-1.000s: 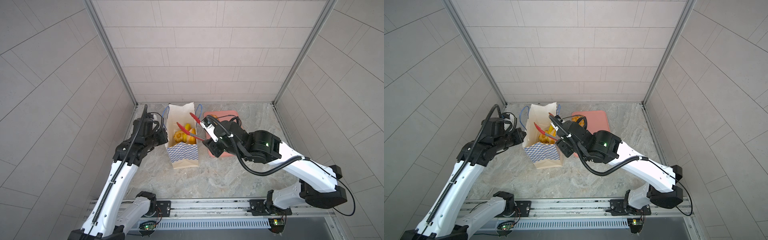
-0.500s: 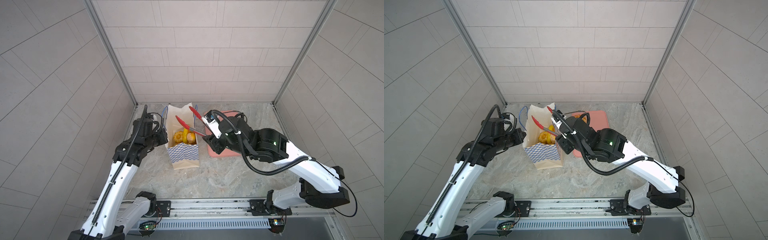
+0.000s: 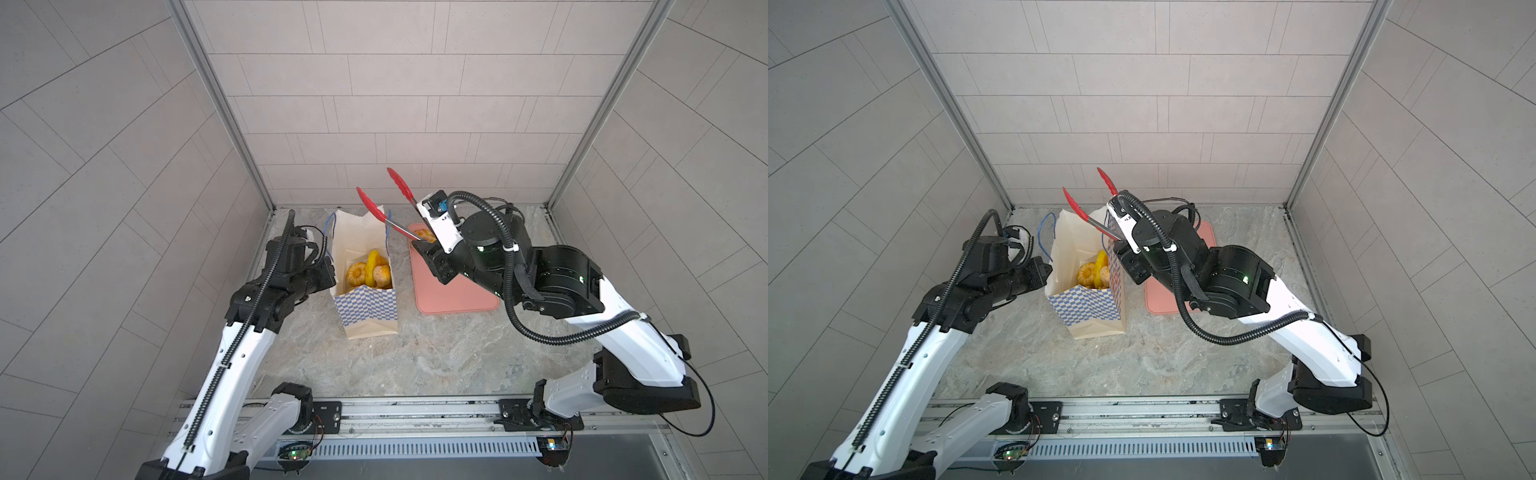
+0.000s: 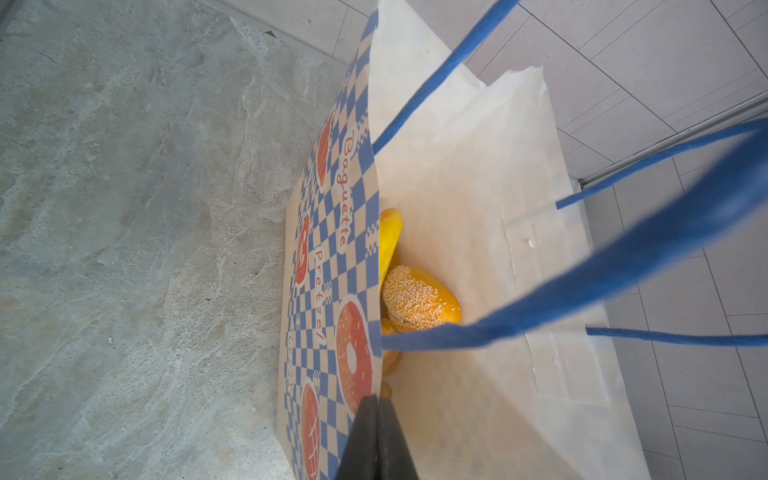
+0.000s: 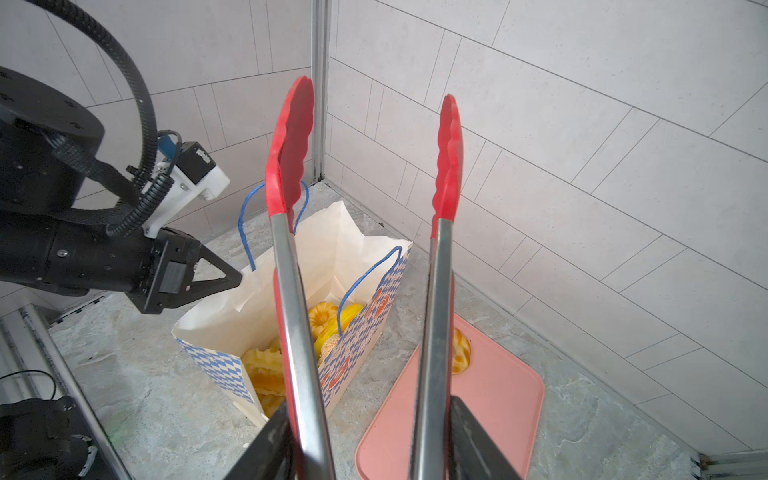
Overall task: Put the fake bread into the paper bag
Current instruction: 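Withdraw the empty right tongs from the bag back over the pink tray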
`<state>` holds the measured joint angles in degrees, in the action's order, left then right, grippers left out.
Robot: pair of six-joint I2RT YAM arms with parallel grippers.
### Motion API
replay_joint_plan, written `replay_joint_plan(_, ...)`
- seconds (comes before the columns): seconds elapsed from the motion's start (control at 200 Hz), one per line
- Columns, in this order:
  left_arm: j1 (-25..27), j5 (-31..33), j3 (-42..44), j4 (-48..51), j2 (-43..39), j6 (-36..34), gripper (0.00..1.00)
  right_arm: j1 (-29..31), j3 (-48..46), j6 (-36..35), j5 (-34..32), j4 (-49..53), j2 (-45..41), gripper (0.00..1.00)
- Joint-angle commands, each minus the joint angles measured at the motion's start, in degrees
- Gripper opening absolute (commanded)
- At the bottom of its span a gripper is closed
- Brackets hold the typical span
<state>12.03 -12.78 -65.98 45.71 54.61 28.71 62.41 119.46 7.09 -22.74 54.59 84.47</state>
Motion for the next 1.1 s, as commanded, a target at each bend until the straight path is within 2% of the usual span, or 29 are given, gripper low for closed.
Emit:
replay_joint_plan(0.0,0.07,0.14,-0.07,-0.72,-1.17,0.29,0.05,-2.10,1.39,-1.52,-2.19,-1.38,-0.08,0.54)
replay_joint_plan(0.23,0.03,0.07,-0.17,-0.64,-1.14,0.21,0.05,-8.97,0.16,0.26,1.12,-1.56,-1.12,0.54)
replay_joint_plan(0.375,0.01,0.08,-0.12,-0.68,-1.12,0.21,0.05,-14.70,-2.50,2.81,5.44,-1.94,-1.76,0.54)
replay_joint_plan(0.776,0.05,0.03,-0.47,-0.50,-0.96,-0.02,0.05,-30.45,-17.55,10.98,18.96,-8.11,-1.18,0.51)
replay_joint_plan(1.096,0.02,0.27,-0.45,-0.28,-0.87,-0.36,0.05,-37.29,-27.55,13.73,23.73,-13.64,4.00,0.47)
